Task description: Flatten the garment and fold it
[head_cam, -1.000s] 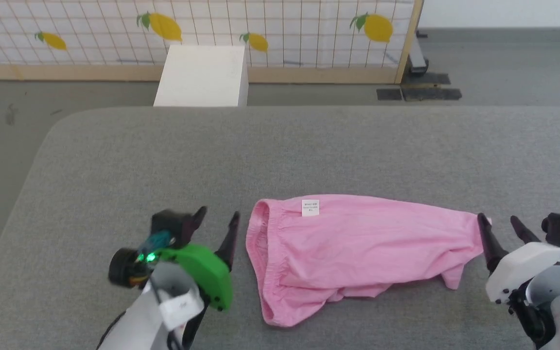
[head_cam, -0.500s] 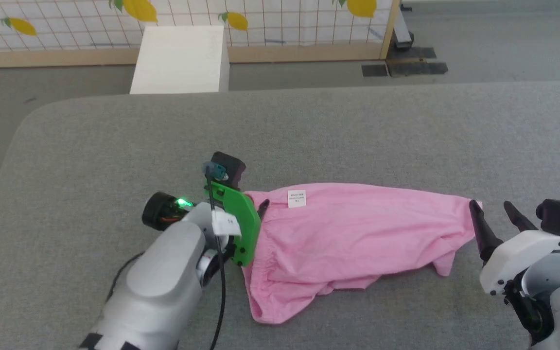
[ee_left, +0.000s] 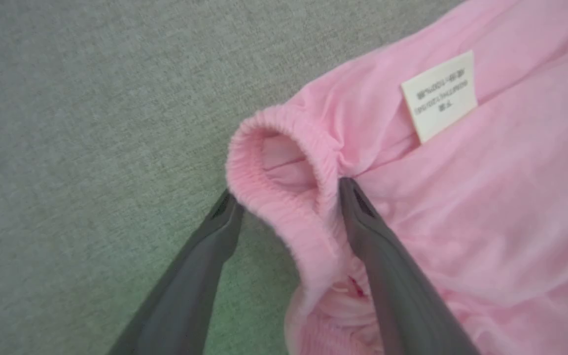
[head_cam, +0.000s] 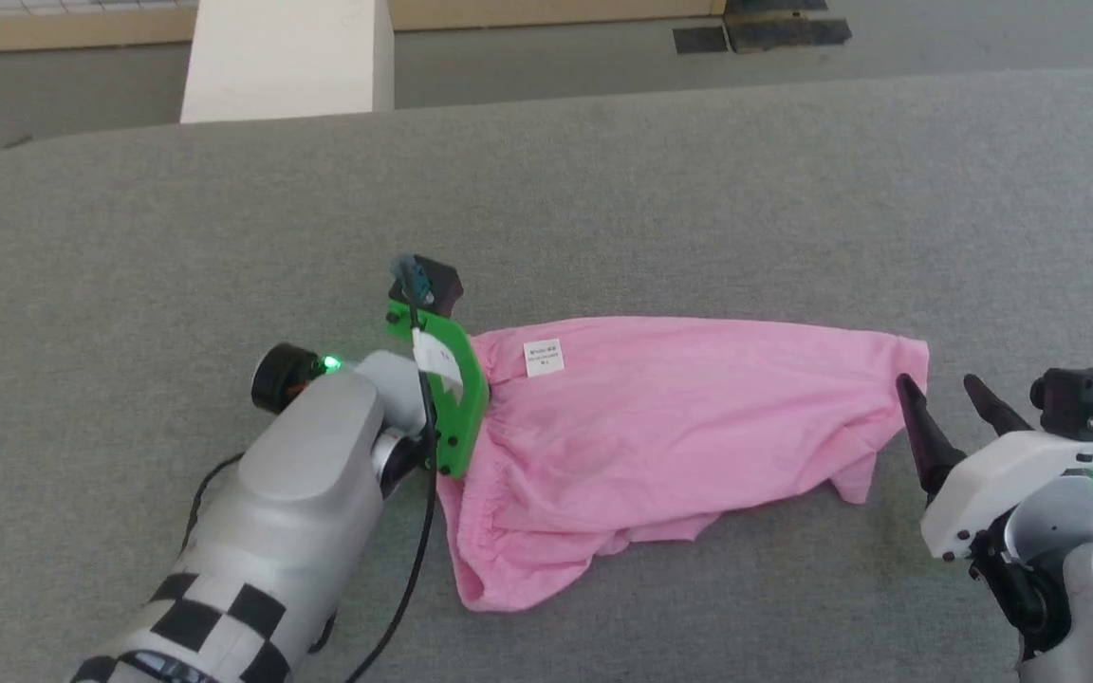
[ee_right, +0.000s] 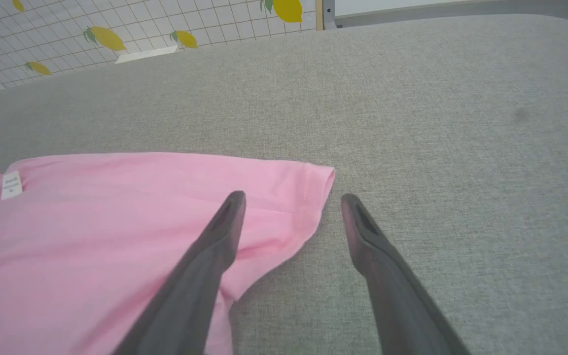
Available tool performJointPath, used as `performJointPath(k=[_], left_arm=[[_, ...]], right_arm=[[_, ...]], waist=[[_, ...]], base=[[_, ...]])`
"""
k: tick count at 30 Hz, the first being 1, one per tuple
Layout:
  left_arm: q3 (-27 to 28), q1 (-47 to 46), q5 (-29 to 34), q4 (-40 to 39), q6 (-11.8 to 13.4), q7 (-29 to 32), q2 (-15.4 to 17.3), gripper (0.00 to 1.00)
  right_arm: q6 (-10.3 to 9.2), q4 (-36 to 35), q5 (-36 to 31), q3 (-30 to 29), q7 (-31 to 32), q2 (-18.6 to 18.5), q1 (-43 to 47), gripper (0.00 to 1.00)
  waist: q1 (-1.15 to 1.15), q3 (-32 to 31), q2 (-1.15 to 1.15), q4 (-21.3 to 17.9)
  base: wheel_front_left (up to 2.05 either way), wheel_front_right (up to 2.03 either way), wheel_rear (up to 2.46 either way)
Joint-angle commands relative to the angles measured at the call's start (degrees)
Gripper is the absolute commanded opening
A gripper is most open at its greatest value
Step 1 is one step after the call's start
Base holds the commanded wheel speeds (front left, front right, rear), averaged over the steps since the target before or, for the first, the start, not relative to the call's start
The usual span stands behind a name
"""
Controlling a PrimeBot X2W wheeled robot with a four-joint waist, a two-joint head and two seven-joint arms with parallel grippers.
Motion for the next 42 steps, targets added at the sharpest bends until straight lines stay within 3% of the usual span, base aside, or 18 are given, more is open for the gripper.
performJointPath(k=[1, 2, 3, 9, 21, 32, 33, 34, 35, 38, 42], left_arm=[[-1.0, 0.38, -0.44, 1.43, -0.35, 0.71, -0.54, 0.51], [-1.56, 0.3, -0.96, 1.69, -0.37, 0.72, -0.86, 0.03], [-2.22, 0.4, -1.44, 1.87, -0.38, 1.03, -1.1, 0.0], [-6.55, 1.42, -4.25, 0.89, -0.4, 0.33, -0.25, 0.0], [-10.0, -1.13, -4.29, -7.62, -0.41, -12.63, 3.67, 0.0], [-11.97, -0.76, -4.65, -15.45, -0.41, -15.11, 5.69, 0.0], [-11.97, -0.58, -4.74, -15.89, -0.36, -15.14, 5.84, 0.0], [-11.97, -0.41, -4.79, -16.19, -0.31, -15.19, 6.0, 0.0], [-11.93, -0.19, -4.92, -16.51, -0.22, -15.23, 6.21, 0.0], [-11.69, 0.3, -5.31, -17.36, -0.1, -15.46, 6.82, 0.0], [-10.82, 0.66, -5.57, -19.26, 0.39, -17.04, 8.22, 0.0]], right_arm=[[-0.09, -0.26, 0.22, 0.15, 0.1, 0.08, -1.16, 1.0], [-0.09, -0.16, 0.38, 0.11, 0.3, 0.03, -1.33, 1.0], [-0.09, -0.06, 0.51, 0.08, 0.47, -0.05, -1.44, 1.0], [-0.09, 1.31, 2.91, -0.36, 3.12, -1.78, -2.97, 1.0], [-0.09, 11.09, 11.08, 3.77, 20.5, -9.78, -12.08, 1.0], [-0.09, 22.48, 15.06, 10.95, 32.51, -10.82, -17.83, 1.0], [-0.09, 23.71, 15.65, 11.57, 34.39, -10.64, -17.72, 0.91], [-0.09, 24.26, 16.0, 12.16, 35.48, -10.54, -17.67, 0.5], [-0.09, 24.59, 16.61, 12.64, 36.2, -10.37, -17.61, 0.0], [-0.09, 24.53, 17.84, 13.44, 36.25, -10.4, -17.67, 0.0], [-0.09, 21.66, 18.81, 13.7, 31.6, -11.34, -19.17, 0.0]], waist=[[0.0, 1.53, 0.43, -0.98], [0.0, 1.84, 0.43, -1.06], [0.0, 1.96, 0.43, -1.09], [0.0, 1.61, 0.43, -0.97], [0.0, 2.08, 0.43, 3.0], [0.0, 4.71, 0.43, 5.63], [0.0, 4.85, 0.43, 5.79], [0.0, 4.91, 0.43, 5.87], [0.0, 4.94, 0.43, 5.95], [0.0, 4.88, 0.43, 5.94], [0.0, 3.48, 0.43, 5.38]], base=[[0.0, 0.0, 0.0], [0.0, 0.0, 0.0], [0.0, 0.0, 0.0], [0.0, 0.0, 0.0], [0.0, 0.0, 0.0], [0.0, 0.0, 0.0], [0.0, 0.0, 0.0], [0.0, 0.0, 0.0], [0.0, 0.0, 0.0], [0.0, 0.0, 0.0], [0.0, 0.0, 0.0]])
